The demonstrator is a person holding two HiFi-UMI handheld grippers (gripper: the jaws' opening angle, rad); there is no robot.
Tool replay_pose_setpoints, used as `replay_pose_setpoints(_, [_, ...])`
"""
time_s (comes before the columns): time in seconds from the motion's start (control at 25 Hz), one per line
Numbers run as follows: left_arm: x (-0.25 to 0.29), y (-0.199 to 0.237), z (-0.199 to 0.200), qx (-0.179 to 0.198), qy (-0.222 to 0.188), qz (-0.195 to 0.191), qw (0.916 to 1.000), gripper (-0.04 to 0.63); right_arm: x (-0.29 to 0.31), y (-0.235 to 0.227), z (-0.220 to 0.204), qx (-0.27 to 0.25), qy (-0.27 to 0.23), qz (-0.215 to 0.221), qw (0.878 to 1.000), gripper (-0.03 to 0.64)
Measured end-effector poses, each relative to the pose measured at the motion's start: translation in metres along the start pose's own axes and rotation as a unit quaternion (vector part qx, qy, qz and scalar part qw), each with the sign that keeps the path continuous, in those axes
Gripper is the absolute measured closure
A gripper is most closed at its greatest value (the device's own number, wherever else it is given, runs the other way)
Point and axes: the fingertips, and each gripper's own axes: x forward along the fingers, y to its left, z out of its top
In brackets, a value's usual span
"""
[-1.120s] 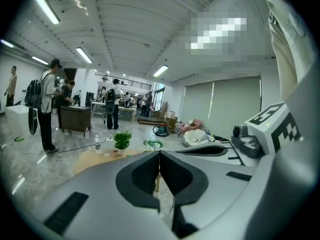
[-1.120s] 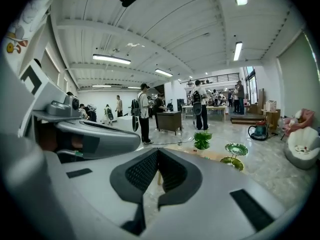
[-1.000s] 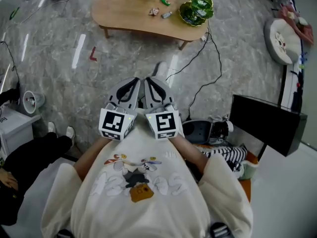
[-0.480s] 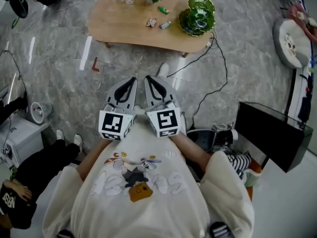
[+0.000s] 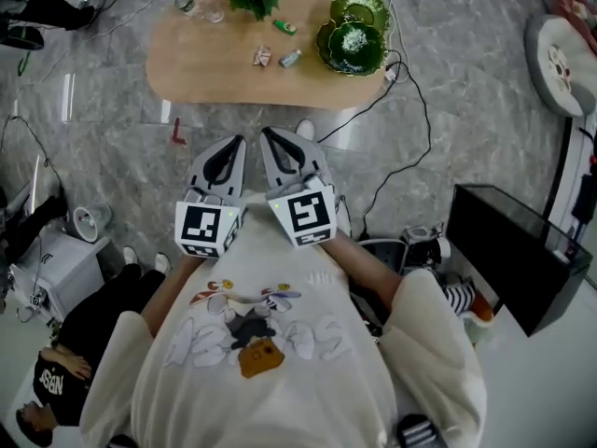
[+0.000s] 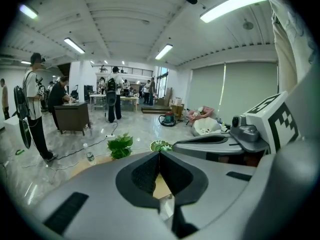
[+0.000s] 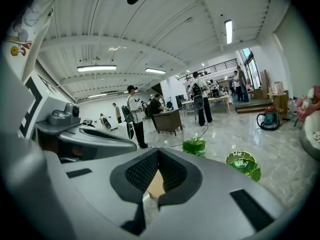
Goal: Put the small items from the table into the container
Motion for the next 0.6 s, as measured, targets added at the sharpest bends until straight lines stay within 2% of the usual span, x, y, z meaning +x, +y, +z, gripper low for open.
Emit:
replay_pose_setpoints(0.24, [0.038, -0.001, 0.014, -0.01, 0.024, 0.013, 0.9996, 0.586, 0.017, -0.039, 0.011, 0.008, 0.007, 0.015, 1.0, 0.611])
replay_pose_setpoints(0.36, [0.057, 0.013, 0.014, -0.014, 0.031, 0.017, 0.9993, 0.586, 0.036, -0.048, 0.006, 0.007, 0.021, 0.02, 1.0, 0.611])
replay_pose_setpoints(0.6, [0.084, 0.033, 0.002, -0.032, 0.05, -0.006, 0.9982, 0.586, 0.065, -0.058, -0.008, 0.015, 0.047, 0.01, 0.999, 0.611])
